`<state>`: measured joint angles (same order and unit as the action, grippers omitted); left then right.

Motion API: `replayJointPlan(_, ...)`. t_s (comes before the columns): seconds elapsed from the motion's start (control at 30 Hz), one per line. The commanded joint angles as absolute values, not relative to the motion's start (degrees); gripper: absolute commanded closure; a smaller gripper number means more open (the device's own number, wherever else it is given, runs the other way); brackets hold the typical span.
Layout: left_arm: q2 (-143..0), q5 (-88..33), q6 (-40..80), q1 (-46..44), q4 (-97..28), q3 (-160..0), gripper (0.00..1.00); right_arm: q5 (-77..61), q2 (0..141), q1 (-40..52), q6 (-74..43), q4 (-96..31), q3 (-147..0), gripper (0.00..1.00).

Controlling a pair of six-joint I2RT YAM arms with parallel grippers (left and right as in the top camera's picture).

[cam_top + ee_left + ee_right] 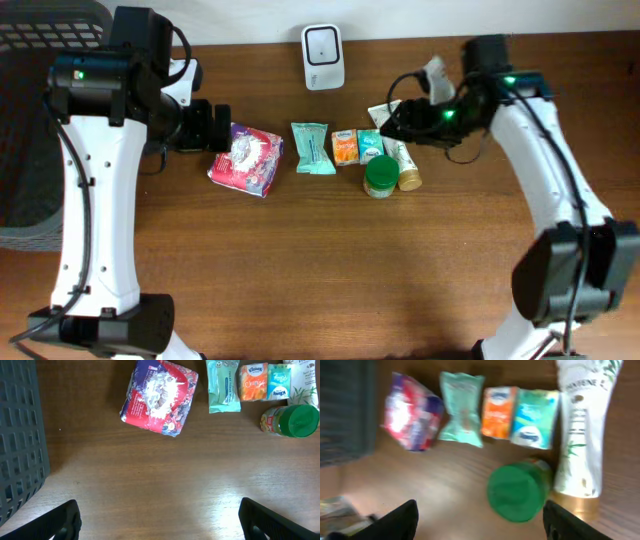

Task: Scan the item barcode
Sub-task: 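Grasp the green-capped jar with the right gripper and lift it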

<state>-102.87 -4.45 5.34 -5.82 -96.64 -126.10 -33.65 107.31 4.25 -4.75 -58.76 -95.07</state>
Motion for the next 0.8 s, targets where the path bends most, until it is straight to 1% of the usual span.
replayJointPlan(0.0,-102.7,-4.5,4.4,-5.8,-96.7,-126.1,0.01,-20.1,109.3,8.3,-7.9,-57.9,-96.0,0.28)
replayJointPlan(0.03,-102.7,-4.5,4.4,-5.8,-96.7,-126.1,0.01,-15.8,109.8,9.6,-9.9,-57.9,-96.0,0.27)
replayJointPlan(0.07,-102.7,-4.5,4.4,-5.8,-96.7,-126.1,0.01,-11.0,110.1,11.4,-11.6,-58.3,-96.0,0.24)
replayJointPlan(0.1,-102.7,-4.5,4.4,-5.8,-96.7,-126.1,0.01,-7.5,110.3,13.6,-12.8,-58.3,-95.8,0.17)
replayJointPlan(0.13,-102.7,-4.5,4.4,-5.8,-96.7,-126.1,0.01,-4.5,110.5,15.2,-14.4,-58.5,-95.8,0.15)
replayJointPlan(0.17,-102.7,-4.5,4.4,-5.8,-96.7,-126.1,0.01,-0.5,110.6,16.9,-16.8,-58.8,-95.8,0.14)
replayJointPlan(0.23,-102.7,-4.5,4.4,-5.8,-96.7,-126.1,0.01,3.1,111.1,19.0,-20.3,-59.5,-95.8,0.13)
replayJointPlan(0.37,-102.7,-4.5,4.4,-5.8,-96.7,-126.1,0.01,3.7,114.4,21.3,-23.1,-59.4,-94.6,0.12)
replayJointPlan(0.5,-102.7,-4.5,4.4,-5.8,-96.7,-126.1,0.01,3.7,117.5,21.4,-23.0,-59.9,-94.2,0.12)
replayJointPlan(0.53,-102.7,-4.5,4.4,-5.8,-96.7,-126.1,0.01,3.7,117.7,21.4,-23.0,-59.9,-94.0,0.13)
replayJointPlan(0.6,-102.7,-4.5,4.4,-5.8,-96.7,-126.1,0.01,3.7,117.7,21.4,-23.0,-60.3,-93.8,0.21)
replayJointPlan(0.77,-102.7,-4.5,4.4,-5.8,-96.7,-126.1,0.01,3.2,117.7,21.4,-23.4,-60.5,-92.2,0.23)
